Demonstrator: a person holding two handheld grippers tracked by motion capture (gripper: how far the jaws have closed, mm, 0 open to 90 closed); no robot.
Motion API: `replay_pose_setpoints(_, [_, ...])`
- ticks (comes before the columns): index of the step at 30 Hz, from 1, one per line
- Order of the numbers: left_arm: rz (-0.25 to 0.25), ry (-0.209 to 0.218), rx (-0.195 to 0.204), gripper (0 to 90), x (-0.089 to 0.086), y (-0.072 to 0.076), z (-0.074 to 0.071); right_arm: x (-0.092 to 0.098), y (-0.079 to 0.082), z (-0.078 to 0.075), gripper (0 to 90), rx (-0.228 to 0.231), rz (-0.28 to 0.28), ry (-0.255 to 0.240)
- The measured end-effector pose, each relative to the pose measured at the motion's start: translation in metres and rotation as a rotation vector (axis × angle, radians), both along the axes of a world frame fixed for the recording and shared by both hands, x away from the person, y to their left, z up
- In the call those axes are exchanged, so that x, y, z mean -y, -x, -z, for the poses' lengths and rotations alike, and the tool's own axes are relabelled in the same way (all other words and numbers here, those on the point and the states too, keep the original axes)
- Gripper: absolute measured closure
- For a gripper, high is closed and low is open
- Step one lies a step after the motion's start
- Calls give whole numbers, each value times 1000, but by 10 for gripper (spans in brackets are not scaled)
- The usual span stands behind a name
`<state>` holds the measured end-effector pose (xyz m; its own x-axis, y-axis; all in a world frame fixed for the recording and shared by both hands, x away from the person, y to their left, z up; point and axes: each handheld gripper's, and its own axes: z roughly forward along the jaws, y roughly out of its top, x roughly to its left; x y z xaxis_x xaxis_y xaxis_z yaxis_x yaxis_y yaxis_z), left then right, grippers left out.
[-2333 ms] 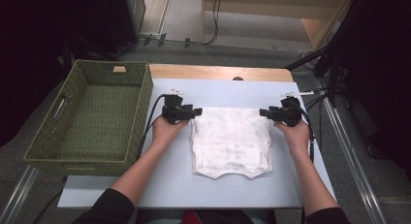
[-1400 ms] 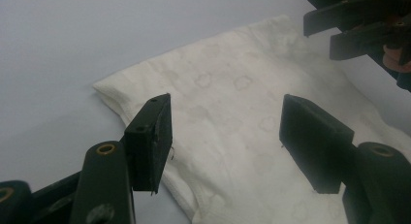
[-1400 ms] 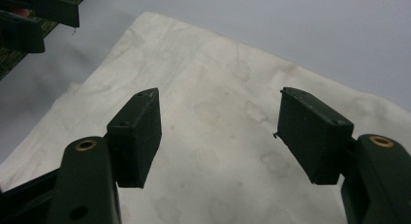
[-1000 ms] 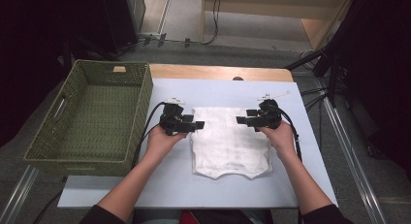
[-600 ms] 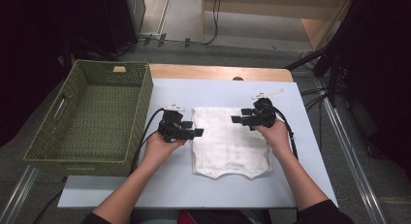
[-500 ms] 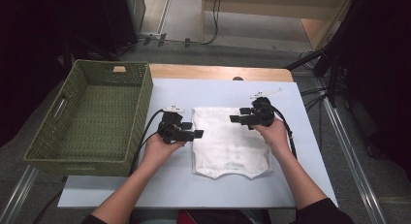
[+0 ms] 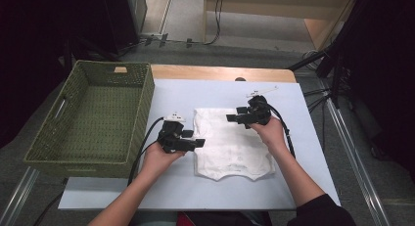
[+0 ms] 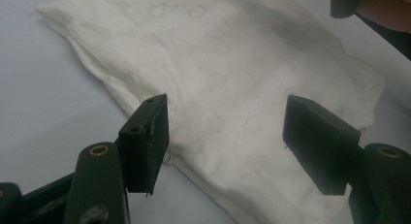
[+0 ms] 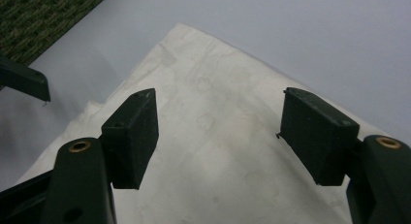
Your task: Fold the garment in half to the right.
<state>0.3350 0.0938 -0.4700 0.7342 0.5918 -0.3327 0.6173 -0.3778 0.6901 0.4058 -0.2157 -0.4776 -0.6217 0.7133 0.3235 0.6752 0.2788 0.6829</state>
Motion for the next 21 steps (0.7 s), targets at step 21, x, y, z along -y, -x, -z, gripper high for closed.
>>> replay_pose_setpoints(21, [34, -52, 0, 338, 5, 27, 5, -18, -5, -1, 282, 5, -30, 19])
